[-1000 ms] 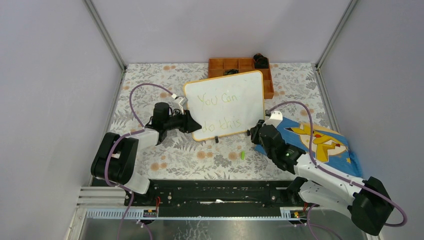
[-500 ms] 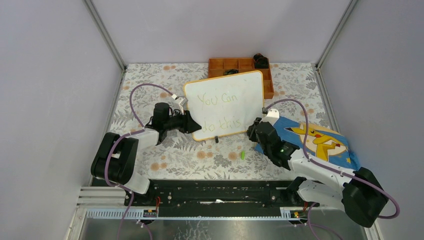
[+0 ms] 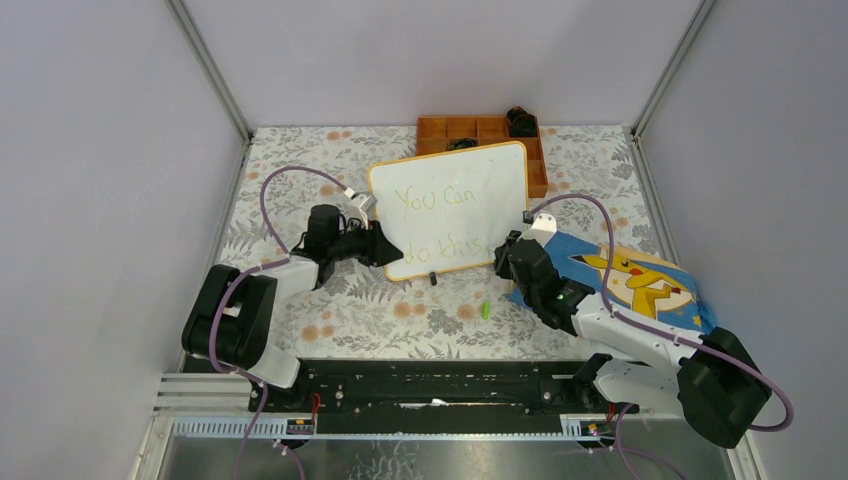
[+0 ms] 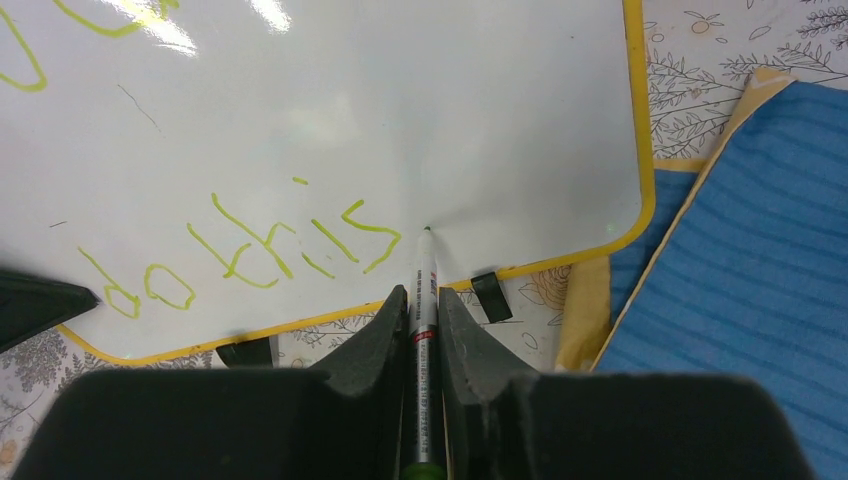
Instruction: Write a sentence on the whiteboard
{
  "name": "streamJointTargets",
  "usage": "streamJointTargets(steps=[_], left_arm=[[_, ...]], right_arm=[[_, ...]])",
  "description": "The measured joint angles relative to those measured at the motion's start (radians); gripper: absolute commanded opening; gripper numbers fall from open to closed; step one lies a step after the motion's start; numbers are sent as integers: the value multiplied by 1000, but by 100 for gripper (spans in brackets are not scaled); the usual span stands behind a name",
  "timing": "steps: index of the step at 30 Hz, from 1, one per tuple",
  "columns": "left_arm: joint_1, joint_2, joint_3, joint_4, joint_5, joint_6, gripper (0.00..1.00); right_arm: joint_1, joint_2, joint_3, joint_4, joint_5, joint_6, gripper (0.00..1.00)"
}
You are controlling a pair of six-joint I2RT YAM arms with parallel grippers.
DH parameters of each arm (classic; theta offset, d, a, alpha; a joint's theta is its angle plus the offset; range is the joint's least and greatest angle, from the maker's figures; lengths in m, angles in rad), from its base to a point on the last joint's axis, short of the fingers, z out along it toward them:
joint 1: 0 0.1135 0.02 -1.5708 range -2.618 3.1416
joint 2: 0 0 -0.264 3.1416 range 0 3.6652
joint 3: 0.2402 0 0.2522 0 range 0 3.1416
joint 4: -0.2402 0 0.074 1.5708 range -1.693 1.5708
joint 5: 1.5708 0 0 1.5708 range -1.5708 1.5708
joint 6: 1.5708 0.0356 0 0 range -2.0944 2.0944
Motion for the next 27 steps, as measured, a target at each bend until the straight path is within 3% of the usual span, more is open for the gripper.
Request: streamJointTargets(steps=[27], left_arm=[[-1,0,5,-6,-6,9,40]], right_arm=[[-6,0,3,-2,-20,3,0]])
